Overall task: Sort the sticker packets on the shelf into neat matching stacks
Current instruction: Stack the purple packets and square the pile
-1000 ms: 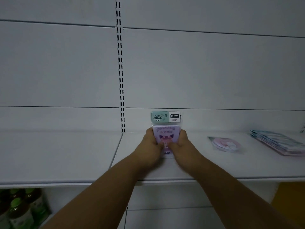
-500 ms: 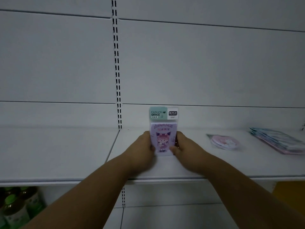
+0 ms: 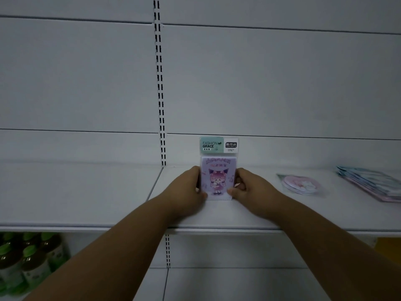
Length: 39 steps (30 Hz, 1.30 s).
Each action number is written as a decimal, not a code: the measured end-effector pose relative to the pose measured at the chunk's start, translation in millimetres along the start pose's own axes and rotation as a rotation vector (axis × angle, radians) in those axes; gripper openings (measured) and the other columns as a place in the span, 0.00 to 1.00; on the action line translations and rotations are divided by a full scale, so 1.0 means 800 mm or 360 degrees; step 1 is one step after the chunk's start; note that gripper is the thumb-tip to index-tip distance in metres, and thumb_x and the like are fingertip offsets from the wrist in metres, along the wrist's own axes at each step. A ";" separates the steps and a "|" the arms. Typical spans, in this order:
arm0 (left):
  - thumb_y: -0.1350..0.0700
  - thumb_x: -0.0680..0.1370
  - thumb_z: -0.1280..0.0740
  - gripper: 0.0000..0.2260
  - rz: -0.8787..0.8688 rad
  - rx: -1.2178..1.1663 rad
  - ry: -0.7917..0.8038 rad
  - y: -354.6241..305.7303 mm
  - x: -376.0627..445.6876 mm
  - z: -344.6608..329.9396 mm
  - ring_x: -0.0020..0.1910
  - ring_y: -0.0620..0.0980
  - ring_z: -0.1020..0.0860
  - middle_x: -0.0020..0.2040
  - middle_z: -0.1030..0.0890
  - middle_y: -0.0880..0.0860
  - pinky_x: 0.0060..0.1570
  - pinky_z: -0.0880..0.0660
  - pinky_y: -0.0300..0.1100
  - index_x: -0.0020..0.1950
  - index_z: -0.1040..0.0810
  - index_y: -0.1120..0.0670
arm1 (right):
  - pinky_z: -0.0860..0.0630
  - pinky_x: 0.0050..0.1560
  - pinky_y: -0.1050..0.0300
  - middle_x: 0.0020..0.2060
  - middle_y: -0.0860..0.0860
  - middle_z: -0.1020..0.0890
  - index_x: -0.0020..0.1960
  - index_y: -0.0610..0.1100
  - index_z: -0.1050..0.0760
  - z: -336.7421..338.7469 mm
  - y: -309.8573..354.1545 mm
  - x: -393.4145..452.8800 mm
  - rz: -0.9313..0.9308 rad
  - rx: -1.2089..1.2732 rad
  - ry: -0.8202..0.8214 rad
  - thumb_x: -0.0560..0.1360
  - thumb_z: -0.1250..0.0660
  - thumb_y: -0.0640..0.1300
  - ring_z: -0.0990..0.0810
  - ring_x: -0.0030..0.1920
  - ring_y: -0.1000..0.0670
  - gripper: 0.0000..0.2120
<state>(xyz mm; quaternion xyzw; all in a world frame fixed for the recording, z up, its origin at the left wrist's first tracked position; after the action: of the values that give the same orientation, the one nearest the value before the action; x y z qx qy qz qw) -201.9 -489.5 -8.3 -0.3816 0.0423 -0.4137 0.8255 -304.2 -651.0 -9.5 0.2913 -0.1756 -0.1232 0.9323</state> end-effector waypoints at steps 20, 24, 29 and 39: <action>0.52 0.78 0.36 0.13 0.0470 -0.0099 0.0198 -0.002 0.004 0.020 0.41 0.48 0.25 0.49 0.20 0.56 0.38 0.30 0.40 0.53 0.19 0.60 | 0.33 0.39 0.56 0.36 0.43 0.23 0.38 0.39 0.25 -0.007 0.024 0.003 -0.0411 -0.0095 0.0027 0.81 0.43 0.53 0.27 0.37 0.48 0.21; 0.47 0.80 0.40 0.17 0.0408 -0.0035 0.0107 0.002 -0.004 0.018 0.45 0.51 0.22 0.50 0.18 0.56 0.43 0.27 0.43 0.55 0.18 0.58 | 0.32 0.46 0.55 0.40 0.44 0.20 0.38 0.42 0.23 -0.003 0.025 -0.011 -0.0412 -0.0044 -0.0033 0.81 0.50 0.60 0.24 0.42 0.46 0.28; 0.38 0.77 0.37 0.16 0.0168 0.0443 -0.0126 0.013 -0.026 0.016 0.40 0.47 0.24 0.41 0.20 0.49 0.39 0.29 0.42 0.44 0.22 0.50 | 0.29 0.43 0.53 0.37 0.45 0.23 0.41 0.39 0.23 -0.006 0.013 -0.031 -0.0196 -0.0438 -0.0216 0.78 0.41 0.59 0.24 0.41 0.47 0.24; 0.47 0.78 0.36 0.09 0.0008 0.0819 -0.0306 0.013 -0.026 -0.007 0.44 0.50 0.24 0.45 0.22 0.50 0.43 0.28 0.43 0.45 0.23 0.52 | 0.35 0.43 0.59 0.38 0.50 0.25 0.40 0.45 0.24 -0.015 0.006 -0.033 0.0078 -0.0467 -0.0227 0.75 0.32 0.50 0.28 0.40 0.52 0.10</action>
<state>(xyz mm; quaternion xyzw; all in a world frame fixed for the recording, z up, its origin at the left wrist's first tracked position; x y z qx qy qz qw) -210.9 -474.1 -24.9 -0.1968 -0.1418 -0.3706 0.8966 -323.0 -632.6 -22.6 0.1382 -0.2287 -0.1450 0.9527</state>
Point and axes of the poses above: each hand's wrist, its own x-axis towards the middle knuckle, its own z-axis out of the back of the hand, y = z × x, the point moved 2 cm from there along x, towards the middle knuckle
